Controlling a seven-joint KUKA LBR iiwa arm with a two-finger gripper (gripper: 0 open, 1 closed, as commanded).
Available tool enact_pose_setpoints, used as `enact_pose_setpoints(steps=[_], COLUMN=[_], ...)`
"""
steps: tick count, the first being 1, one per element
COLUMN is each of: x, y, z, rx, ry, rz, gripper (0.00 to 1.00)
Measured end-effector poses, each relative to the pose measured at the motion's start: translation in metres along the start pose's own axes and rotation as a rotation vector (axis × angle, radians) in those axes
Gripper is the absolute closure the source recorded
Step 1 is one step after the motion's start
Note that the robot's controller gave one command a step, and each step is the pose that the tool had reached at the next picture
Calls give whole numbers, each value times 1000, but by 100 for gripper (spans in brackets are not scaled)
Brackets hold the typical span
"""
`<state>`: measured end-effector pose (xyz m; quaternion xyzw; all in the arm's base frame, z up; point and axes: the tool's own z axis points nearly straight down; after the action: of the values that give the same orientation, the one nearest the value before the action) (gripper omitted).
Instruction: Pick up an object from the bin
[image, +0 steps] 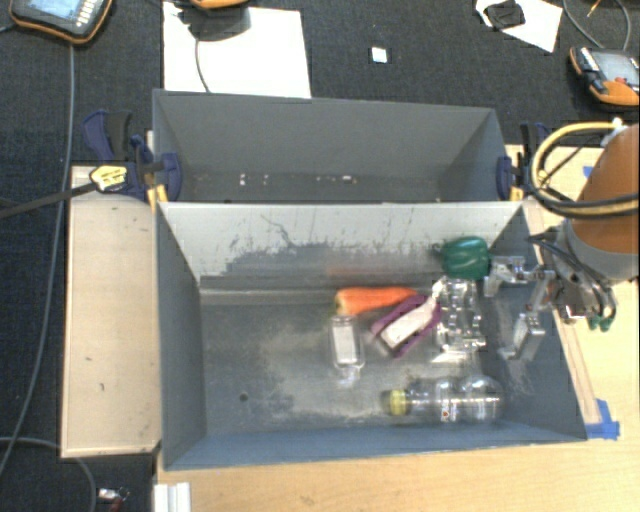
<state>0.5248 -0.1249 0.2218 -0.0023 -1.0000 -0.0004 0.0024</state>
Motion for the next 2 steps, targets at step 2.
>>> enact_pose_setpoints(steps=[2], x=[-51], y=[19], z=[124], rx=[3], ry=[-12], rz=[-220], gripper=[0])
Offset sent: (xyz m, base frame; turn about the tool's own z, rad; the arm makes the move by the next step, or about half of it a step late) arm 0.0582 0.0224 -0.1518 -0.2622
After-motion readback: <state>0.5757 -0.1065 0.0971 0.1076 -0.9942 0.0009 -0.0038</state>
